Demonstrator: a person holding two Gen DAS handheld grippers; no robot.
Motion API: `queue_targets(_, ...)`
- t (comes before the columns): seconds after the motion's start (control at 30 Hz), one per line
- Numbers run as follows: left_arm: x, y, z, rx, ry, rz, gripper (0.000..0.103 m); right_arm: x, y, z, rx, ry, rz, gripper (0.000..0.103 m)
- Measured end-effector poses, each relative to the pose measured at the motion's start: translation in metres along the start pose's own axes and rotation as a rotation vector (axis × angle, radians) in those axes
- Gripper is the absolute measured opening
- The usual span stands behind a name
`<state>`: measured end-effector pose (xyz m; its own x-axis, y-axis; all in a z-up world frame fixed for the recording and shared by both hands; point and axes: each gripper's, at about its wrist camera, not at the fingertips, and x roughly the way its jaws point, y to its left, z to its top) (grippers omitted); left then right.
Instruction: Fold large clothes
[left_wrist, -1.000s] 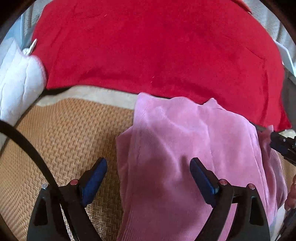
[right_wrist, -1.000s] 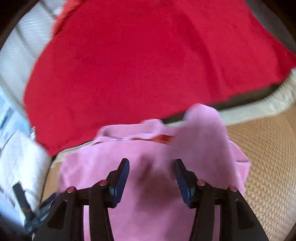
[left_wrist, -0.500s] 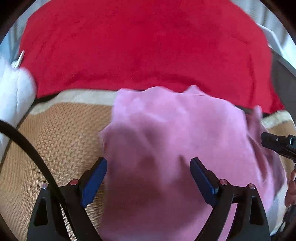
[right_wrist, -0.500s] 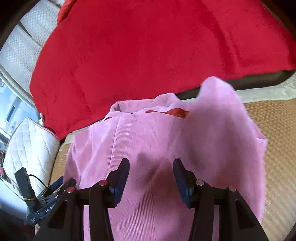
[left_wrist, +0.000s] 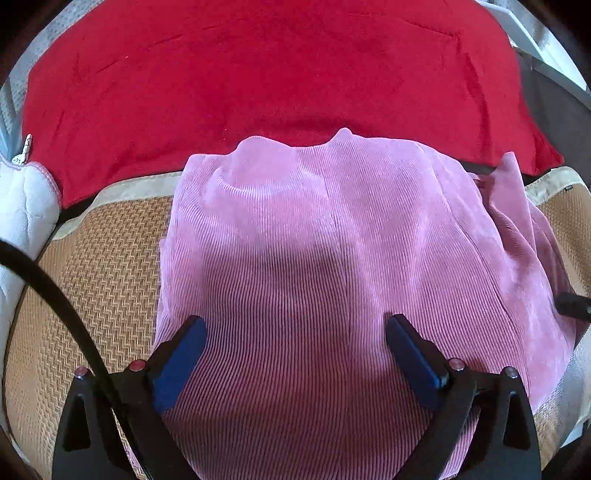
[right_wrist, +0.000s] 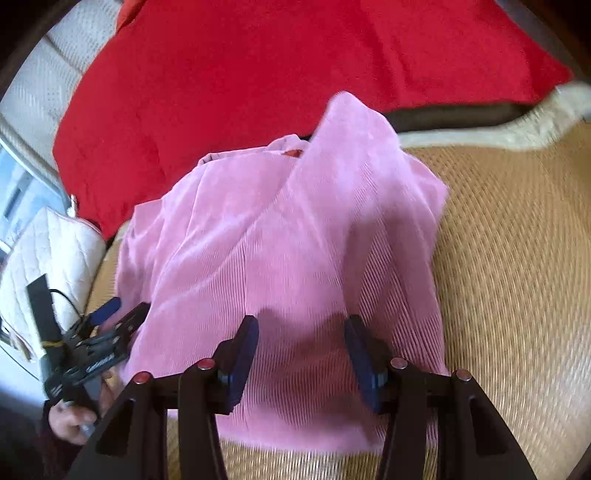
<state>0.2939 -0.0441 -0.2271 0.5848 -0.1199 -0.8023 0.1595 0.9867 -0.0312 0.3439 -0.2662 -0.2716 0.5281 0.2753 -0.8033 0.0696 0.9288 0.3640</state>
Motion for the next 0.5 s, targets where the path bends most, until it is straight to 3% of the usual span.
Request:
queue_targets(0.1,-0.005,0.004,-0.005,-0.019,0.03,-0.005,0.098,-0.013,-0.007,-0.01,0.03,-0.009,0.014,0.053)
queue_targets(0.2,-0.02,0.008,-0.012,-0.033,0.036,-0.038,0.098,-0.032,-0.009,-0.013,0.054,-0.076,0.056,0.053)
queue_targets(0.27,-0.037,0.014,-0.02,-0.052,0.015,-0.041,0.098,-0.037,-0.012,-0.012,0.058,-0.107,0.033,0.053)
queue_targets(0.43,-0.06,0.049,-0.032,-0.122,-0.013,0.067,0.098,-0.013,-0.04,-0.01,0.134,-0.015,-0.047,0.054)
queue_targets(0.5,-0.07,0.067,-0.036,-0.178,-0.041,0.107,0.098,-0.017,-0.031,-0.008,0.106,-0.035,-0.064,0.055)
